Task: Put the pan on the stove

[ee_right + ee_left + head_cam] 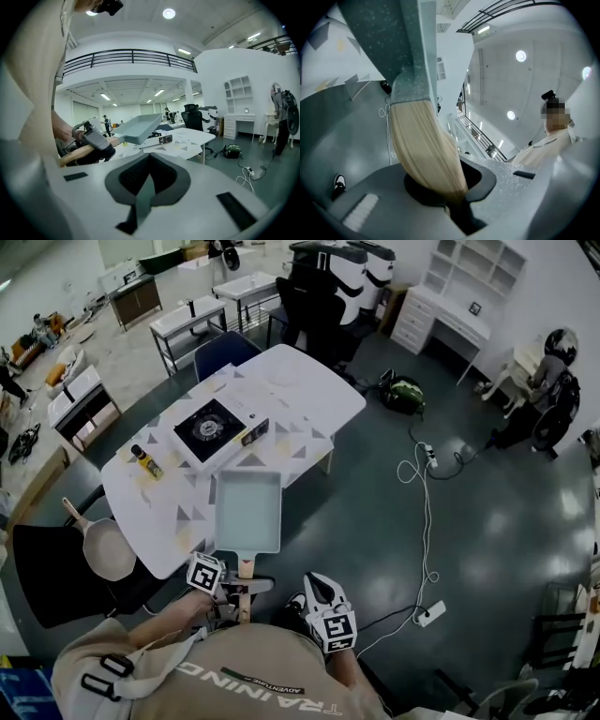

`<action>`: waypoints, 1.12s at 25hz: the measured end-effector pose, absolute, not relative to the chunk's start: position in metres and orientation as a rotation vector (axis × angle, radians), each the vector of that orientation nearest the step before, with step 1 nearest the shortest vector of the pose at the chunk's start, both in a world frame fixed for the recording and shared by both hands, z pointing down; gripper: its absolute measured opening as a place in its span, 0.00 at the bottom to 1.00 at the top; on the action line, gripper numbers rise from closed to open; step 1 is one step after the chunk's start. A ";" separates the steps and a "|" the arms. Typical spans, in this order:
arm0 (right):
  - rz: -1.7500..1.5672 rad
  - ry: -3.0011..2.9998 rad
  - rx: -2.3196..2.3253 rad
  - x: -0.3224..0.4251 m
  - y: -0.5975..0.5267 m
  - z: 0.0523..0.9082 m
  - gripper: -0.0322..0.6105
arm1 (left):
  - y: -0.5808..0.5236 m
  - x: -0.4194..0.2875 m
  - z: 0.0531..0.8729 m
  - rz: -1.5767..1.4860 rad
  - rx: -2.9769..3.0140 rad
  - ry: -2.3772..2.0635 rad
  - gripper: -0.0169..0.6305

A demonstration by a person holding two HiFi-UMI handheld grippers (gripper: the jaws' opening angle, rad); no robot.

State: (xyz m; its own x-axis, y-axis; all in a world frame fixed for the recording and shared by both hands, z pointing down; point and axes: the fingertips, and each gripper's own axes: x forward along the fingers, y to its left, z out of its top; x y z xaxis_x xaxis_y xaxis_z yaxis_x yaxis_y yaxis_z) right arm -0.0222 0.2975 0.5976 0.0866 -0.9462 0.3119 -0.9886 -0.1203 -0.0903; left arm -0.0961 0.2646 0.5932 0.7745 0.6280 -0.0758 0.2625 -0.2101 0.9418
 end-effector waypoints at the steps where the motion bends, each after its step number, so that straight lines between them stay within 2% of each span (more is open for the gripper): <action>1: 0.437 -2.000 2.191 -0.011 0.294 0.600 0.05 | 0.263 -0.087 0.591 0.377 1.800 0.684 0.07; 6: 0.431 -2.061 2.111 0.029 0.276 0.606 0.05 | 0.257 -0.053 0.586 0.366 1.842 0.648 0.07; 13: 0.485 -2.169 1.972 0.040 0.248 0.616 0.05 | 0.245 -0.026 0.583 0.335 1.834 0.604 0.07; 28: 0.477 -2.074 1.991 0.095 0.151 0.604 0.05 | 0.131 0.035 0.582 0.269 1.847 0.637 0.08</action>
